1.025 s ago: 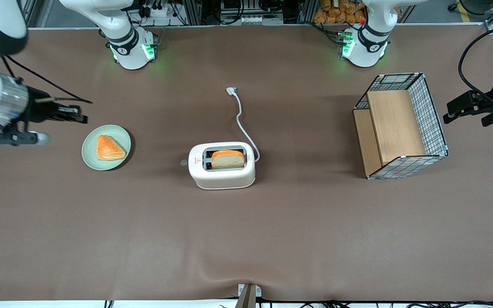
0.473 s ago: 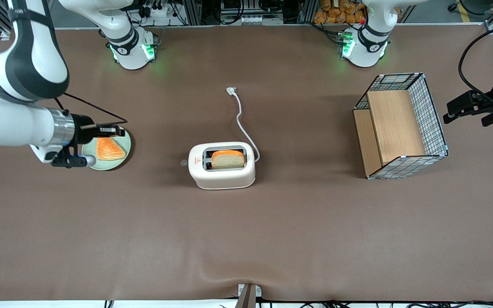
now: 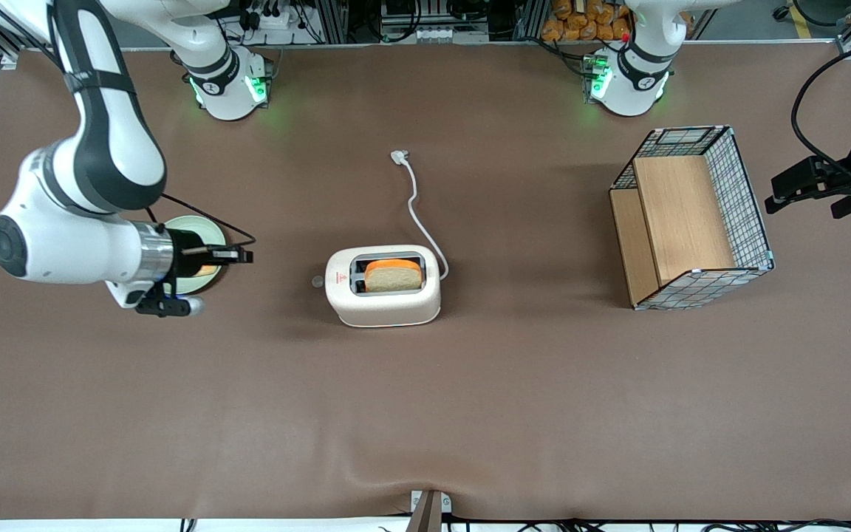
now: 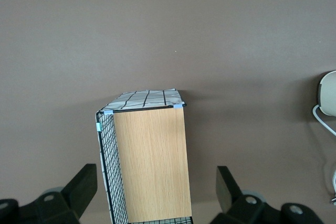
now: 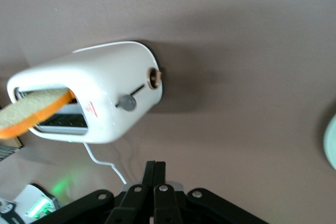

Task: Press toaster button with right arm
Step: 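Move the right gripper past the plate toward the toaster's side lever, then bring the closed right gripper onto the toaster's side lever, then press the toaster lever down with the right gripper and hold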

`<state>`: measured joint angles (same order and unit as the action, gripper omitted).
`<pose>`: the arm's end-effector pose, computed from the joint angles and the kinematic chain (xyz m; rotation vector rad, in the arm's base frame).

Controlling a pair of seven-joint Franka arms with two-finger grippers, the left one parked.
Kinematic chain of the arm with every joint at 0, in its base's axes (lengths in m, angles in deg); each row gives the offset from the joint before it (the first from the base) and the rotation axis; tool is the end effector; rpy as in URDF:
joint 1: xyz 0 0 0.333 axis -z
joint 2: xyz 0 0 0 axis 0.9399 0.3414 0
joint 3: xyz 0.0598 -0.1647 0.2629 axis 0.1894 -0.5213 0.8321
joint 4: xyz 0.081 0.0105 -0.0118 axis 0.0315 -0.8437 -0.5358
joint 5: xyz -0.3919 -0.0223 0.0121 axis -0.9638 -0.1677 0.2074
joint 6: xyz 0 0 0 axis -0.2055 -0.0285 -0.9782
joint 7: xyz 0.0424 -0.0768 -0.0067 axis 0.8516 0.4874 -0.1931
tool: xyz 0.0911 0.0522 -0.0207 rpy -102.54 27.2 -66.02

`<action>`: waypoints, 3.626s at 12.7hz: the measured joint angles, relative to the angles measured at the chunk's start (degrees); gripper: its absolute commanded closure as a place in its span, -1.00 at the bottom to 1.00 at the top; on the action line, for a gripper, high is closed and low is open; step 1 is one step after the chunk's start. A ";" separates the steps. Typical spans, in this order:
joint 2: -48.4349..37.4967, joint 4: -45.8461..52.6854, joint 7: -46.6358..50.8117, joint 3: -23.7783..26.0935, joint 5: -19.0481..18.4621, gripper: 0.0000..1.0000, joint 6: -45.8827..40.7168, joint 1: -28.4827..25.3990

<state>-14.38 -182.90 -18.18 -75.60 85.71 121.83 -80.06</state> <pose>0.6106 0.1435 0.3892 -2.6769 0.1275 0.4142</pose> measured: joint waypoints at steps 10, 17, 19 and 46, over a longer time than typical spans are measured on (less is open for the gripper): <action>5.86 -0.01 0.02 0.05 2.94 1.00 10.20 -4.84; 7.70 -0.01 0.02 0.06 4.53 1.00 11.31 -5.88; 7.77 -0.01 0.02 0.05 4.88 1.00 11.31 -5.97; 8.72 -5.41 -1.57 0.21 6.14 1.00 20.64 -8.18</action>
<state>-5.65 -188.31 -19.75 -75.40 91.85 142.48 -88.24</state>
